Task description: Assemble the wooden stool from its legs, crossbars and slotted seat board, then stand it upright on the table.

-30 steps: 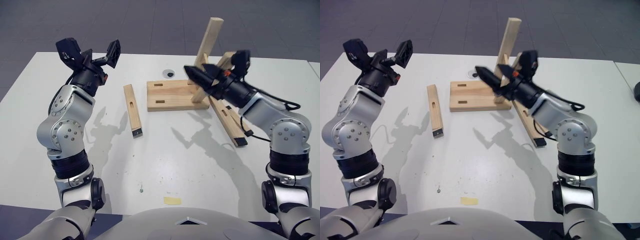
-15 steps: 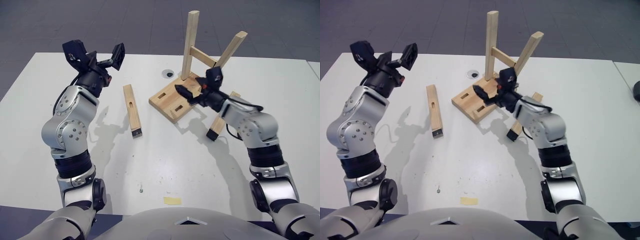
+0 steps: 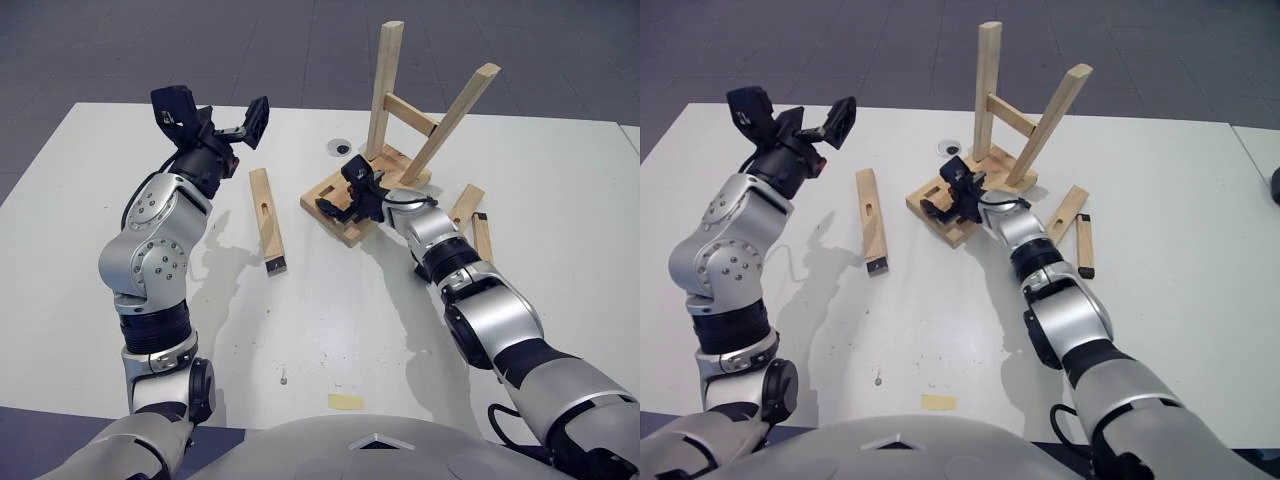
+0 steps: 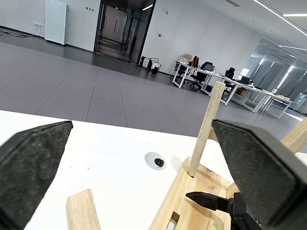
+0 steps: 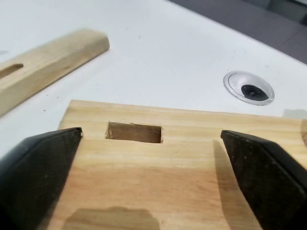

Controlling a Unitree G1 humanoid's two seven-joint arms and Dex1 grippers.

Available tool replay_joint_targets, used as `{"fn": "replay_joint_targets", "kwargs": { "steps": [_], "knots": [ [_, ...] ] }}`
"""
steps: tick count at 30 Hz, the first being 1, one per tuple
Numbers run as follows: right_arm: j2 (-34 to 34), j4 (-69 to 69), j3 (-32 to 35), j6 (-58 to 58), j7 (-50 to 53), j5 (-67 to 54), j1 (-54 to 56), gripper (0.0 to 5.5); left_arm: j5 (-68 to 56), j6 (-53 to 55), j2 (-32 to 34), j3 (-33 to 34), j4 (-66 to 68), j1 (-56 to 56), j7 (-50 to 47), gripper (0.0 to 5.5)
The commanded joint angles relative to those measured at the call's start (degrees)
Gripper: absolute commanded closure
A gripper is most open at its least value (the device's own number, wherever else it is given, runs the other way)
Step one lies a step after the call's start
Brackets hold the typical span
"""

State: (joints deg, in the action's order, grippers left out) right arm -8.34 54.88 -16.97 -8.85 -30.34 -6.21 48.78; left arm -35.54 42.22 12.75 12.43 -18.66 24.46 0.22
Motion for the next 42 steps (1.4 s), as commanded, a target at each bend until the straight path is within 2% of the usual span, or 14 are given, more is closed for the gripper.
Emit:
{"fn": "replay_joint_targets", "kwargs": {
  "steps": [1,3,5,7,11,13,15,20,25,28,33,36,42],
  "knots": [
    [-5.12,1.31,0.83,-6.04,-7.69,1.52,-4.24,0.11,0.79,0.2,0.19,0.39,-0.39,-0.43,-0.08,0.1],
    [-8.43,-4.57,-1.45,-8.14,-15.05,2.28,-8.15,0.11,0.97,0.19,0.07,0.51,-0.77,-0.93,-0.35,0.1],
    [-13.65,-17.99,-3.77,-13.34,-22.95,0.68,-15.57,0.11,1.19,0.33,-0.1,0.43,-1.08,-1.05,-0.65,0.1],
    [-18.49,-29.25,-4.84,-16.36,-26.14,0.04,-22.23,0.11,1.17,0.61,0.08,1.16,-1.43,-1.36,-0.92,0.1],
    [-22.21,-41.71,-2.4,-22.05,-24.42,-2.18,-29.65,0.11,1.32,0.81,0.33,2.2,-2.39,-2.88,-1.55,0.1],
    [-22.1,-45.45,-0.3,-23.8,-22.02,-3.45,-31.55,0.11,1.47,0.84,0.15,1.97,-2.52,-3.15,-1.71,0.1],
    [-19.89,-48.06,4.48,-24.5,-17.77,-5.78,-31.87,0.11,1.88,0.73,0.03,1.55,-2.19,-3.25,-1.65,0.1],
    [-13.87,-42.36,18.18,-23.58,1.73,-6.25,-26.51,0.11,8.15,-0.98,2.83,-1.68,-0.13,-4.92,-0.44,0.1],
    [-10.63,-34.81,26.83,-19.43,17.2,-5.51,-17.93,0.11,9.09,-1.03,2.81,-1.59,-0.05,-3.95,0.84,0.1],
    [-7.6,-28.77,29.77,-16.25,24.28,-5.98,-10.13,0.11,9.54,-1.15,2.71,-1.67,0.61,-3.09,1.46,0.1],
    [-1.68,-25.6,28.64,-14.67,23.9,-7.87,-2.22,0.11,10.42,-1.55,2.45,-1.91,1.9,-2.48,2.46,0.1],
    [-0.21,-26.41,26.53,-13.54,22.82,-6.69,-1.9,0.11,10.86,-1.79,2.48,-2.05,2.47,-2.6,2.94,0.1],
    [-6.31,-31.37,29.23,-12.29,22.6,-5.31,-9.79,0.11,11.57,-1.89,2.22,-1.13,2.07,-4.56,3.24,0.1]
  ]
}}
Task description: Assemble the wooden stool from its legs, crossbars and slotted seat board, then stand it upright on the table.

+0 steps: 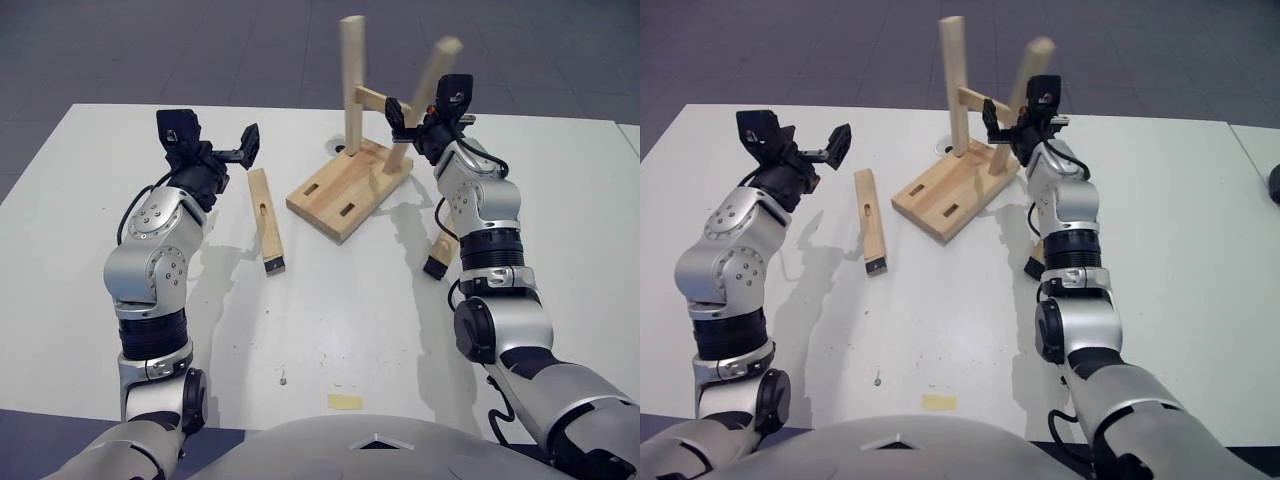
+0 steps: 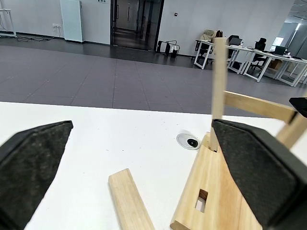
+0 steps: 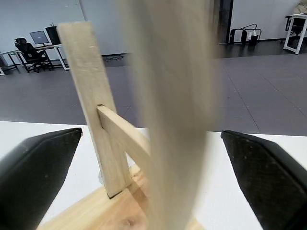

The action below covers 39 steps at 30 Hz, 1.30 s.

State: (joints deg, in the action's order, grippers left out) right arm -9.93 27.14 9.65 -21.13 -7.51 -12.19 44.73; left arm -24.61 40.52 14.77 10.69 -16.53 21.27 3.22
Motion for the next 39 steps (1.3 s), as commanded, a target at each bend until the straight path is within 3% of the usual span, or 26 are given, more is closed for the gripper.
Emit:
{"fn": "replay_joint_targets", "kwargs": {
  "steps": [1,6,12,25,29,35,39],
  "knots": [
    [-5.29,-4.65,3.02,-0.56,-0.14,0.6,-7.1,0.11,0.77,-0.19,0.08,0.8,-0.33,-1.98,0.09,0.1],
    [-6.5,-17.26,7.69,-1.68,1.18,-1.66,-17.27,0.11,3.83,-0.91,1.8,-0.77,-0.82,-3.17,0.19,0.1],
    [-7.02,-26.05,8.38,-2.58,3.12,1.11,-29.81,0.11,10.02,-3.16,3.64,-4.75,0.43,-3.8,1.09,0.1],
    [-6.1,-19.24,4.97,0.24,-1.08,-0.7,-23.37,0.11,15.47,-6.56,3.16,-8.49,5.06,-1.61,3.69,0.1],
    [-8.73,-11.58,7.3,2.84,-4.19,-2.12,-19.56,0.77,16.08,-6.78,3.16,-8.82,5.62,-1.15,4.36,0.1],
    [-13.25,-7.9,7.53,1.44,-23.95,-10.58,-20.85,1.84,16.36,-6.97,3.26,-8.04,5.94,-1.82,4.91,0.1],
    [-17.17,-3.14,6.35,2.97,-29.63,-9.23,-19.71,2.43,16.55,-6.89,3.15,-8.15,6.1,-1.64,5.09,0.1]
  ]
}}
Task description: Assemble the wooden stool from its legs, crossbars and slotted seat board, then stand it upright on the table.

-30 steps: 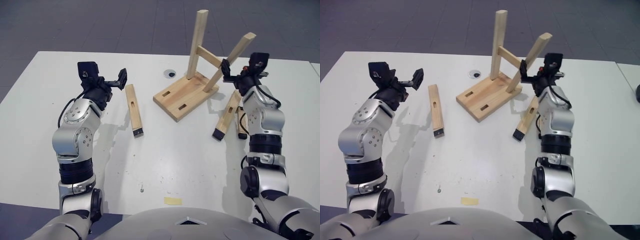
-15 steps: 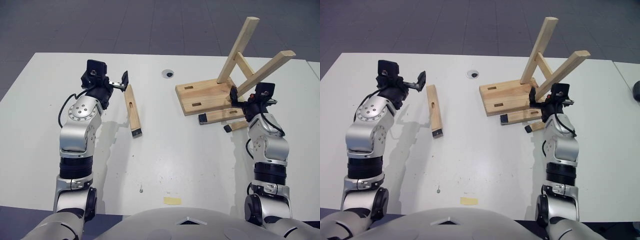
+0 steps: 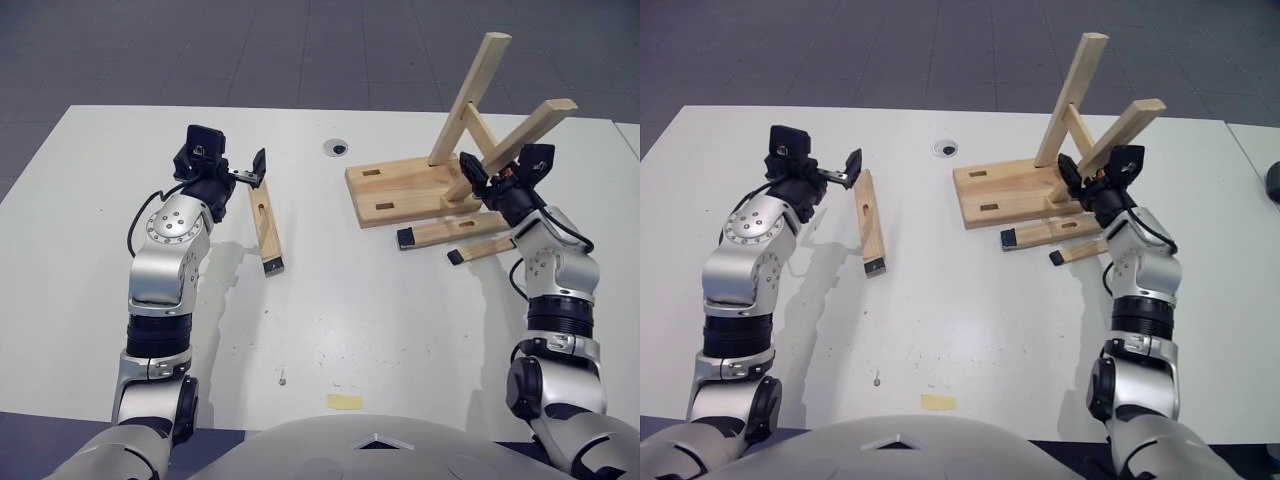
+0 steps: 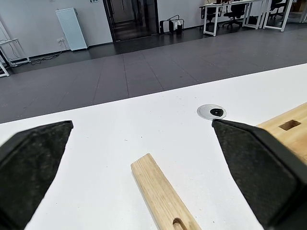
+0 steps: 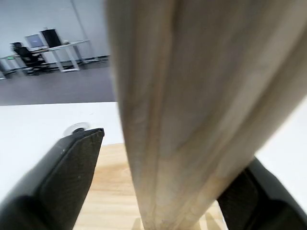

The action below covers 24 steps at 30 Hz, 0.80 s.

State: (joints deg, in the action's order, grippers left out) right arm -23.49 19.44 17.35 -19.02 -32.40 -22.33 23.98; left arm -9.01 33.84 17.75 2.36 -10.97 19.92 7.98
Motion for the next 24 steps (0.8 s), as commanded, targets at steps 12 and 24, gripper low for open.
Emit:
{"fn": "replay_joint_targets", "kwargs": {
  "steps": [12,24],
  "knots": [
    [0.73,-2.36,-5.45,-2.3,-2.86,0.29,0.2,3.41,1.57,-0.31,-0.83,0.25,0.45,-0.81,0.41,0.1],
    [-13.14,12.48,-20.62,9.8,-39.59,8.91,12.94,3.42,1.81,0.07,-0.05,0.56,0.73,-0.79,1.52,0.1]
  ]
}}
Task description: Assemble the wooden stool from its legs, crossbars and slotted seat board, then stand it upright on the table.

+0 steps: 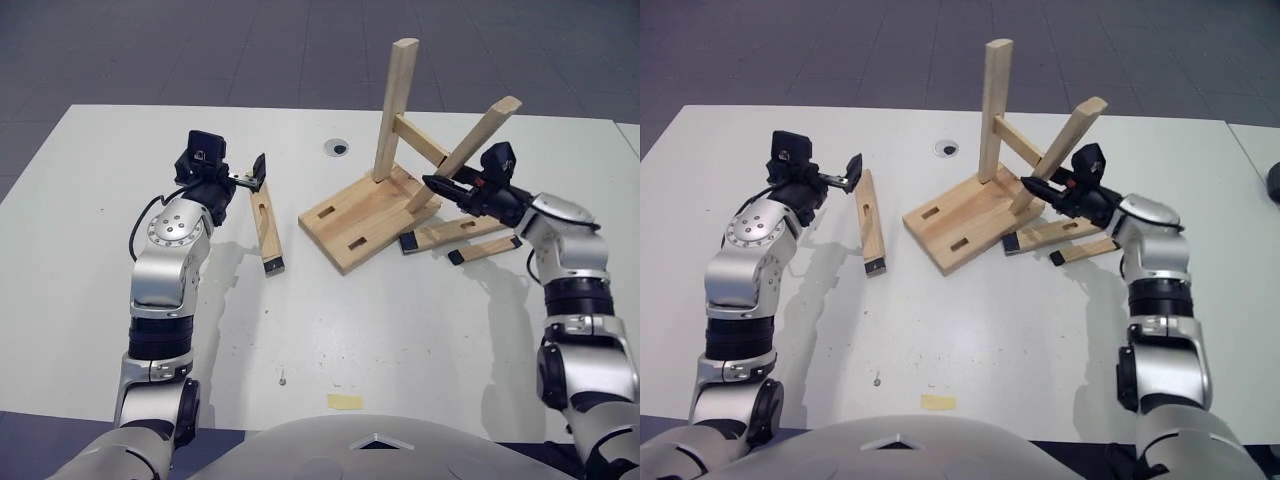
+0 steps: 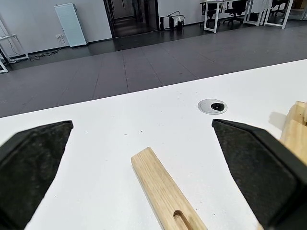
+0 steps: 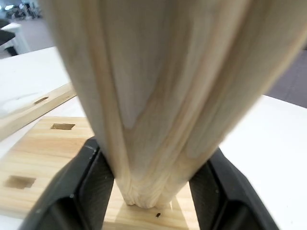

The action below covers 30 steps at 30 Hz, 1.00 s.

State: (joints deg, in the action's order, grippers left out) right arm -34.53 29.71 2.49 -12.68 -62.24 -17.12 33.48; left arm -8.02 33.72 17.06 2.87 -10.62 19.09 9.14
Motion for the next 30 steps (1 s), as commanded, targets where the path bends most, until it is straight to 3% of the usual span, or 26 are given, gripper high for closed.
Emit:
{"fn": "replay_joint_targets", "kwargs": {
  "steps": [1,5,9,10,17,22,28,30],
  "knots": [
    [-2.0,2.06,-6.89,3.71,-11.74,3.79,3.81,3.42,0.85,0.06,0.59,-0.13,0.78,0.36,0.58,0.1],
    [0.18,3.53,-10.34,5.63,-15.23,5.0,5.21,3.42,0.81,0.42,0.29,0.07,0.16,0.02,0.42,0.1],
    [4.03,9.24,-9.05,14.51,-5.62,7.7,7.04,3.39,0.95,0.46,0.17,0.37,0.15,-0.51,0.59,0.1],
    [5.02,9.36,-7.62,16.0,-2.27,7.35,7.12,3.02,0.95,0.25,0.1,0.14,0.76,-0.28,0.95,0.1],
    [9.29,4.37,-1.31,14.07,6.91,2.57,4.82,1.88,0.99,0.33,-0.75,0.02,1.08,-0.48,1.45,0.1],
    [8.59,-5.44,4.54,7.75,12.9,-1.74,-3.73,1.09,1.11,0.34,-0.55,0.88,0.46,-1.36,1.28,0.1],
    [13.86,-20.36,20.55,3.7,36.43,-6.13,-20.16,0.17,1.11,1.34,-0.47,3.45,-4.22,-5.67,-0.23,0.1],
    [15.23,-24.27,21.89,3.76,41.65,-3.5,-27.21,0.11,1.1,1.85,-0.63,4.19,-5.96,-7.37,-0.81,0.1]
  ]
}}
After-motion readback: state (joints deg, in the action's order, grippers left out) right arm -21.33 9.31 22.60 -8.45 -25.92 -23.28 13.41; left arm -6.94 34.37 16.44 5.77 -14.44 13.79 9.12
